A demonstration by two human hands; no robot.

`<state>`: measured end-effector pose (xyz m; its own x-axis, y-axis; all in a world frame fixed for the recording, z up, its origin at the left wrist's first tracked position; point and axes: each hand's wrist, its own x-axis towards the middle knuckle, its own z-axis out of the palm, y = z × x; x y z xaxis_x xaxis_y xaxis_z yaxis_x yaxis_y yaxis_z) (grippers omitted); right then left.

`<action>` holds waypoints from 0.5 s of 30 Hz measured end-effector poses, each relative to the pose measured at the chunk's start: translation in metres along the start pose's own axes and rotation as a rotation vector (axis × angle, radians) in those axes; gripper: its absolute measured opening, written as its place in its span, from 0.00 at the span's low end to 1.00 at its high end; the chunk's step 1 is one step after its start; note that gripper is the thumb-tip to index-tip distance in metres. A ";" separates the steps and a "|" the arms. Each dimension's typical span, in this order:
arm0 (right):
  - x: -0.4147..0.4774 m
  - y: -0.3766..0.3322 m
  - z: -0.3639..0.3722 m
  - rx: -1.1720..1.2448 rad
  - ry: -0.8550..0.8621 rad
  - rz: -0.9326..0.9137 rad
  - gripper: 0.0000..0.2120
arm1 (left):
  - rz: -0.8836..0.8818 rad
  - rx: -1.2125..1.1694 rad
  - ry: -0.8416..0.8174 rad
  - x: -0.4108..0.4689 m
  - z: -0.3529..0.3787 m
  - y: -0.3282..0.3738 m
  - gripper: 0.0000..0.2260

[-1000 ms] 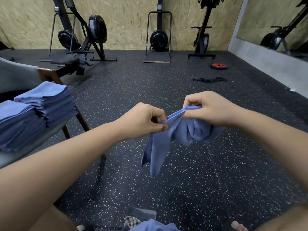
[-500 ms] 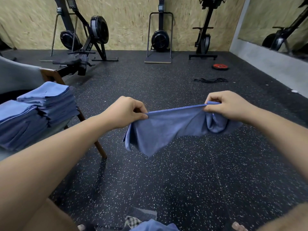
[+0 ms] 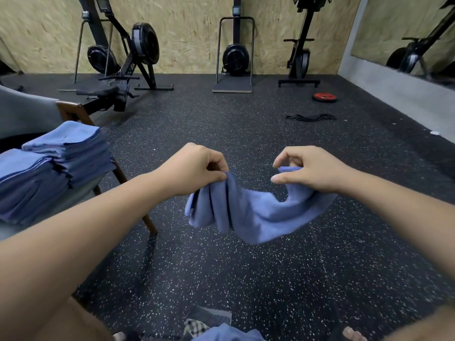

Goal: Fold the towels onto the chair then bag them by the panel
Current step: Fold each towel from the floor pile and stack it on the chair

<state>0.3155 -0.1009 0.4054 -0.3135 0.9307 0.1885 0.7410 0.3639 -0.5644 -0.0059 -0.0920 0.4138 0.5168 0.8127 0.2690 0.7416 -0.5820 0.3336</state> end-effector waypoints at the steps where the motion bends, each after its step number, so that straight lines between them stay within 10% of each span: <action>1: -0.002 -0.009 0.004 0.019 -0.024 -0.019 0.14 | 0.017 -0.009 0.000 0.000 0.000 0.005 0.03; 15: -0.008 -0.053 0.033 0.115 -0.222 -0.128 0.08 | 0.178 -0.099 -0.034 -0.008 0.005 0.042 0.03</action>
<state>0.2591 -0.1285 0.4068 -0.5318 0.8420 0.0905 0.6187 0.4593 -0.6374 0.0237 -0.1227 0.4209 0.6515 0.6961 0.3017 0.5924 -0.7152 0.3710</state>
